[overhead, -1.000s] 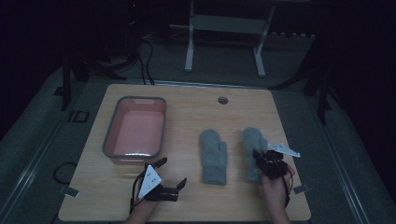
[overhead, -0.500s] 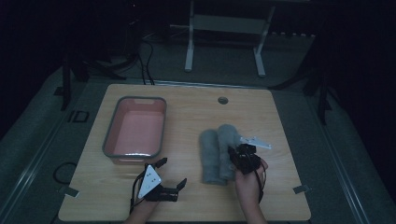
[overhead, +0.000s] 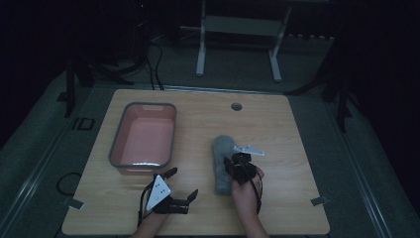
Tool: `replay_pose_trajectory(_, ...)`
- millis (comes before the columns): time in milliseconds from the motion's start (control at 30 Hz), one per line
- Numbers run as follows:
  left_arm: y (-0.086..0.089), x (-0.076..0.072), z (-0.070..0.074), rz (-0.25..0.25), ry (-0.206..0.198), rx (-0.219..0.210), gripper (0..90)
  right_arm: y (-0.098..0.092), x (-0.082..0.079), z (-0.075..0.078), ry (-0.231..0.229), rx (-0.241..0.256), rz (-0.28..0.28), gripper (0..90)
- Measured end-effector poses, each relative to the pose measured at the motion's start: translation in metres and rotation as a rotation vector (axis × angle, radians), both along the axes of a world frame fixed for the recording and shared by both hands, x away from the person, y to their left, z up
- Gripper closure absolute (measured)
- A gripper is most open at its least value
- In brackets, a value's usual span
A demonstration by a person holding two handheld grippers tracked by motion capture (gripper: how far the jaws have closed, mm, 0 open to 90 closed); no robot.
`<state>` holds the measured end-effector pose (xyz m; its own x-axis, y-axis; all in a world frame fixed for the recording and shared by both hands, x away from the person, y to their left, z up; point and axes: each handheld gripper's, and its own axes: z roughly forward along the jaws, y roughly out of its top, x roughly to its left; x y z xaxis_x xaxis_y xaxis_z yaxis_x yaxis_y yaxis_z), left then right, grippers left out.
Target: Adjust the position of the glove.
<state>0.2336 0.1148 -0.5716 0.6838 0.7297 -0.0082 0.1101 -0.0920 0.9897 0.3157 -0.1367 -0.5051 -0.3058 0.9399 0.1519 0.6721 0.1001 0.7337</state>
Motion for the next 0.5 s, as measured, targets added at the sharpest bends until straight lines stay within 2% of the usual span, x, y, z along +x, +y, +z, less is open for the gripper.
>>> replay_pose_trajectory(200,0.0,0.0,0.0,0.001,0.0,0.0,0.6,0.005,0.001,-0.013,0.022,-0.002,0.019,78.0)
replay_pose_trajectory(367,0.0,0.0,0.0,0.001,0.004,-0.005,0.6,0.007,0.004,-0.02,0.046,-0.009,0.029,72.0)
replay_pose_trajectory(467,0.0,0.0,0.0,0.0,0.007,-0.007,0.6,0.005,0.005,-0.022,0.046,-0.002,0.026,69.7)
replay_pose_trajectory(500,0.0,0.001,0.0,-0.001,0.008,-0.007,0.6,0.006,0.004,-0.023,0.037,-0.007,0.033,65.1)
